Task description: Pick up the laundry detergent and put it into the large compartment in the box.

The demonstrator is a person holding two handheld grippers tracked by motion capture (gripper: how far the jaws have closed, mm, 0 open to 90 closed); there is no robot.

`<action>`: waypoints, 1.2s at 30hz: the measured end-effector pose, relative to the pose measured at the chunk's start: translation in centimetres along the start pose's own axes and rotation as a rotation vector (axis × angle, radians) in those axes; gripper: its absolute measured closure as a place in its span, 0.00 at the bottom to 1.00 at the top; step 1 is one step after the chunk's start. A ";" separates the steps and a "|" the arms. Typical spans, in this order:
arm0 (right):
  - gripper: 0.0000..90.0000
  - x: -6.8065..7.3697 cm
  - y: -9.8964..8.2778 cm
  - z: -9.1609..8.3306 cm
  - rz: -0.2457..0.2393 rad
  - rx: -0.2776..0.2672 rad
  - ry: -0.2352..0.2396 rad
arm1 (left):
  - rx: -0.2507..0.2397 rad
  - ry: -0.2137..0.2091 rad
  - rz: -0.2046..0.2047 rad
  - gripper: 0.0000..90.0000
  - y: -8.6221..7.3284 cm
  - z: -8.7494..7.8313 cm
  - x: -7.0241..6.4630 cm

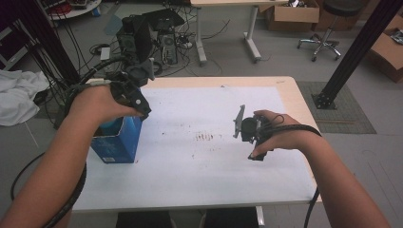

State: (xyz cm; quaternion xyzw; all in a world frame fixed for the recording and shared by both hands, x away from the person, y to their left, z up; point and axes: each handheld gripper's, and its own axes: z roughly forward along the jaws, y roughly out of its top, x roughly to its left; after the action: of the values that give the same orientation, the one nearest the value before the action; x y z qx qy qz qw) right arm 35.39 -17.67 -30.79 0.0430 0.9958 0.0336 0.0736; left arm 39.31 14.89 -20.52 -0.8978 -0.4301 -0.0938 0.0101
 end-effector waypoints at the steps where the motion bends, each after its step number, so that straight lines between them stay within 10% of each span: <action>1: 0.18 0.0 0.0 0.0 0.000 0.000 0.000 | -0.008 0.000 0.019 0.00 0.1 -0.1 -0.5; 11: 0.18 -0.1 0.7 -0.4 -0.005 0.019 0.005 | 0.002 -0.002 0.307 0.00 1.1 0.1 -5.7; 23: 0.18 -0.3 0.5 -1.7 -0.009 0.020 0.001 | 0.004 -0.104 0.643 0.00 0.6 1.6 -9.8; 36: 0.18 -1.1 0.4 -1.5 -0.014 0.022 0.009 | -0.010 -0.137 0.762 0.00 0.8 1.7 -11.4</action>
State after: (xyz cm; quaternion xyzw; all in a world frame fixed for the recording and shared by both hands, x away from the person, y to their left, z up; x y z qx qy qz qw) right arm 36.32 -17.43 -29.10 0.0366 0.9967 0.0222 0.0688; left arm 33.20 5.80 -24.14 -0.9975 -0.0647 -0.0254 0.0111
